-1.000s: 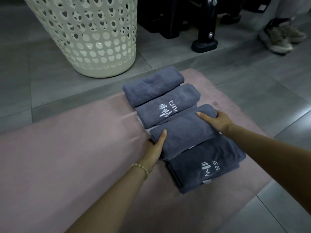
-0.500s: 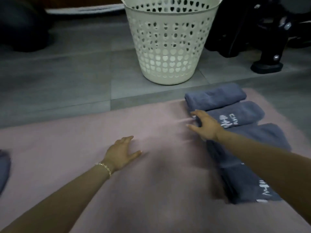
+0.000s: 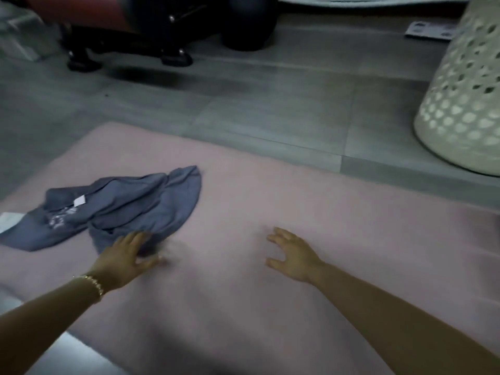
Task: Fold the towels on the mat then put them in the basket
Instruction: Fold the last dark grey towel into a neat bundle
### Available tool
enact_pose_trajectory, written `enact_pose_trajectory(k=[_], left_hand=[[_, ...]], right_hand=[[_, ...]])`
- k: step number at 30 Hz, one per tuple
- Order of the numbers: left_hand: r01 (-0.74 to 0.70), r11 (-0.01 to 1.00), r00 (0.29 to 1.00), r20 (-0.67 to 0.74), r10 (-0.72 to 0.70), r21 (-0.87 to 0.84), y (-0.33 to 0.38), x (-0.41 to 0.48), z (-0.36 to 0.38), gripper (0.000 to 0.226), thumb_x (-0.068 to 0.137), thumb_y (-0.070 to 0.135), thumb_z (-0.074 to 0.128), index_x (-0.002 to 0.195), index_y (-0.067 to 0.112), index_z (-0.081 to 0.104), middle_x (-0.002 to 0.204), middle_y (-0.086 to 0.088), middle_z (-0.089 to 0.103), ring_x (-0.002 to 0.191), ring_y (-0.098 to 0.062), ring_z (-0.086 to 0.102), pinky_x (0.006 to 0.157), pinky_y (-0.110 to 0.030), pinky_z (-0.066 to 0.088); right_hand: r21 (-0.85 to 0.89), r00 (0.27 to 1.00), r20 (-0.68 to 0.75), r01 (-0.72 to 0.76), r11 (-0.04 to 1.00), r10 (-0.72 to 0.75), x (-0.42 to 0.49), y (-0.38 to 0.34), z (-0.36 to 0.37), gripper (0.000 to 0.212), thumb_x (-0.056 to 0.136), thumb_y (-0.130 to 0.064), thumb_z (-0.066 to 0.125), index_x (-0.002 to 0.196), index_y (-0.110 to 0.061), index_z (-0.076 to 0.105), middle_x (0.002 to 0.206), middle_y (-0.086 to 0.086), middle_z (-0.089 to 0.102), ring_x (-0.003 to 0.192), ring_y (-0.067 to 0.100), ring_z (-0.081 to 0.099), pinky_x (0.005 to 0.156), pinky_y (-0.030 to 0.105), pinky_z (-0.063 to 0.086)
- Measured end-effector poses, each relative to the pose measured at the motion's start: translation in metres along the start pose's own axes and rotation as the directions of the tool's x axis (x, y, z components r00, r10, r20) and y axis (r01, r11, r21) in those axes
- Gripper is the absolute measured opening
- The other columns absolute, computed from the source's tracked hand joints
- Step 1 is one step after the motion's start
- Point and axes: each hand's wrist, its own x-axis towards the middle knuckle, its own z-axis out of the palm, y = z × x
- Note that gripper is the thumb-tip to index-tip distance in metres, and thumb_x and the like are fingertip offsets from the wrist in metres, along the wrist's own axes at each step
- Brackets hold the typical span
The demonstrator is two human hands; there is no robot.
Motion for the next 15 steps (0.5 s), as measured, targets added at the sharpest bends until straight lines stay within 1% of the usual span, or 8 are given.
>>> enact_pose_trajectory(k=[3,5,6,7,8,10,13,15], left_hand=[[0.056,0.998,0.996,-0.071,-0.057,-0.017,-0.024,0.012,0.004,0.079,0.081,0.053,0.063,0.145,0.016,0.033,0.150,-0.007,0.035,0.134,-0.030,0.037,0.109,-0.042,0.032],[0.074,0.997,0.995,-0.060,-0.076,-0.033,-0.032,0.023,0.008,0.080,0.084,0.055,0.057,0.148,0.018,0.026,0.154,-0.004,0.027,0.139,-0.028,0.030,0.114,-0.040,0.024],[0.086,0.995,0.995,-0.042,-0.088,-0.049,-0.035,0.029,0.011,0.079,0.085,0.057,0.054,0.148,0.021,0.024,0.155,-0.003,0.025,0.141,-0.027,0.027,0.115,-0.039,0.021],[0.095,0.993,0.995,-0.023,-0.097,-0.072,-0.036,0.034,0.014,0.077,0.086,0.058,0.052,0.148,0.023,0.024,0.155,-0.003,0.026,0.141,-0.026,0.026,0.116,-0.038,0.020],[0.094,0.991,0.995,-0.008,-0.096,-0.097,-0.037,0.038,0.018,0.075,0.086,0.058,0.051,0.148,0.025,0.025,0.153,-0.003,0.029,0.140,-0.026,0.027,0.116,-0.037,0.019],[0.077,0.990,0.997,0.005,-0.076,-0.121,-0.034,0.043,0.028,0.072,0.087,0.058,0.050,0.148,0.027,0.027,0.150,-0.002,0.033,0.138,-0.028,0.030,0.115,-0.038,0.021],[0.068,0.994,0.995,-0.065,-0.074,-0.081,-0.032,0.049,0.042,0.067,0.088,0.058,0.048,0.147,0.033,0.029,0.144,-0.002,0.037,0.127,-0.032,0.036,0.108,-0.042,0.029],[0.062,0.997,0.992,-0.109,-0.066,-0.040,-0.034,0.053,0.046,0.062,0.089,0.057,0.045,0.146,0.036,0.030,0.137,-0.002,0.041,0.121,-0.030,0.038,0.103,-0.042,0.032]], right_hand=[[-0.015,0.998,-0.027,0.059,0.998,-0.059,0.021,-0.032,0.024,0.067,0.091,-0.052,0.051,0.148,-0.028,0.026,0.159,-0.006,0.009,0.145,0.012,0.010,0.116,0.026,0.007],[-0.041,0.998,-0.013,0.065,0.997,-0.066,0.031,-0.044,0.038,0.075,0.086,-0.067,0.042,0.148,-0.031,0.021,0.159,-0.009,0.005,0.146,0.011,0.004,0.116,0.027,0.002],[-0.061,0.998,-0.009,0.057,0.997,-0.057,0.034,-0.047,0.043,0.086,0.079,-0.081,0.030,0.149,-0.033,0.017,0.159,-0.010,0.003,0.146,0.010,0.001,0.116,0.028,-0.002],[-0.084,0.999,-0.014,0.049,0.995,-0.050,0.036,-0.047,0.050,0.096,0.069,-0.088,0.014,0.149,-0.035,0.014,0.159,-0.012,-0.001,0.146,0.010,-0.004,0.115,0.029,-0.006],[-0.111,0.998,-0.025,0.048,0.993,-0.051,0.038,-0.046,0.055,0.104,0.060,-0.089,-0.002,0.149,-0.036,0.009,0.158,-0.013,-0.006,0.146,0.010,-0.008,0.115,0.030,-0.010],[-0.162,0.996,-0.062,0.054,0.985,-0.064,0.040,-0.042,0.067,0.110,0.054,-0.088,-0.018,0.149,-0.037,0.004,0.155,-0.015,-0.014,0.145,0.011,-0.013,0.112,0.030,-0.018],[-0.210,0.996,-0.072,0.036,0.977,-0.052,0.041,-0.041,0.072,0.106,0.056,-0.086,-0.023,0.148,-0.039,0.000,0.150,-0.019,-0.019,0.143,0.009,-0.017,0.107,0.027,-0.025],[-0.204,0.997,-0.068,0.025,0.979,-0.040,0.043,-0.041,0.073,0.102,0.059,-0.085,-0.020,0.148,-0.040,0.001,0.154,-0.017,-0.015,0.143,0.008,-0.017,0.109,0.028,-0.023]])
